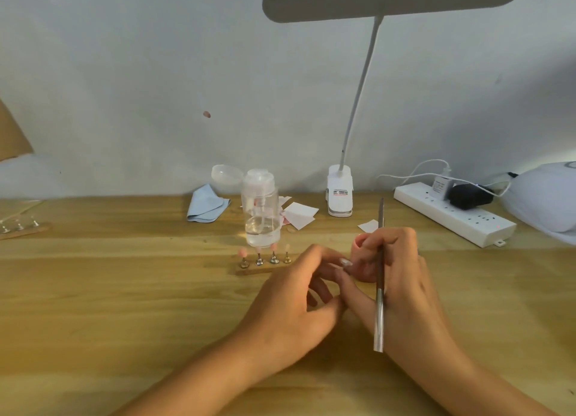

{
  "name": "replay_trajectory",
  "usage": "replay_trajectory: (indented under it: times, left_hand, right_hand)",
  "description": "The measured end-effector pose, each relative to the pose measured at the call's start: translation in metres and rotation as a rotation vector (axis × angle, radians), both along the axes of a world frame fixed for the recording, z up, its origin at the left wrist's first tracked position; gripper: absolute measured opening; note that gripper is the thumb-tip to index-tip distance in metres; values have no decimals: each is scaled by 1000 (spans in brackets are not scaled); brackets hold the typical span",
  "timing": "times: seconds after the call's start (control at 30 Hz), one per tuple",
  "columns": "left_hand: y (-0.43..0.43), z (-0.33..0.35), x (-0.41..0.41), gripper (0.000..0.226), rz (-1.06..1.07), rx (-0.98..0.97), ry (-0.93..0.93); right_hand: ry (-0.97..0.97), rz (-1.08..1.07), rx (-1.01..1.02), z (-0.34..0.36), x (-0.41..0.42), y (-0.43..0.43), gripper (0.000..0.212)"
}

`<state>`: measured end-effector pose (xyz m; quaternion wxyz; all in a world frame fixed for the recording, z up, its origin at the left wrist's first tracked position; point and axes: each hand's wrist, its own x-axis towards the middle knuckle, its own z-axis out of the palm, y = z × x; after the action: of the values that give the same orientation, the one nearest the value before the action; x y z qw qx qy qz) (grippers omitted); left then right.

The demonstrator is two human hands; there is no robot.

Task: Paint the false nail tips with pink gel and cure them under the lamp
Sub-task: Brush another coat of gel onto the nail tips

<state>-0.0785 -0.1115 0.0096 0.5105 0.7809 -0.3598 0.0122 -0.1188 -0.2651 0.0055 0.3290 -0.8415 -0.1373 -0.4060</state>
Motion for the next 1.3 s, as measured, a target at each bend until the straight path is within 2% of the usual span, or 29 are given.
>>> replay_trajectory:
  times: [0.23,0.33,0.4,0.47,0.6,0.7,0.87,1.07,1.3]
  left_hand:
    - [6,2,7,16,53,10,9]
    - [10,2,13,13,77,-11,17]
    - [13,1,16,5,114,-25,31]
    - [16,0,19,5,162,-33,42]
    - [18,0,20,11,207,-41,89]
    - [18,-2,19,7,168,-40,102]
    - [18,-8,24,14,141,19,75]
    - [20,-11,26,17,138,60,88]
    - [19,-11,25,14,139,78,98]
  right_hand:
    - [109,94,133,-3,5,-2,42]
    - [64,66,56,-1,1,3,37]
    - [-9,12,34,3,-2,6,25]
    - [-46,-6,177,10,-2,3,19]
    - [6,-23,542,18,5,-13,17]
    - [62,-49,664,16,5,-24,10]
    - [94,-52,664,14,4,-29,5]
    - [198,-155,613,5,10,-31,16]
    - [241,-210,593,5,10,-31,14]
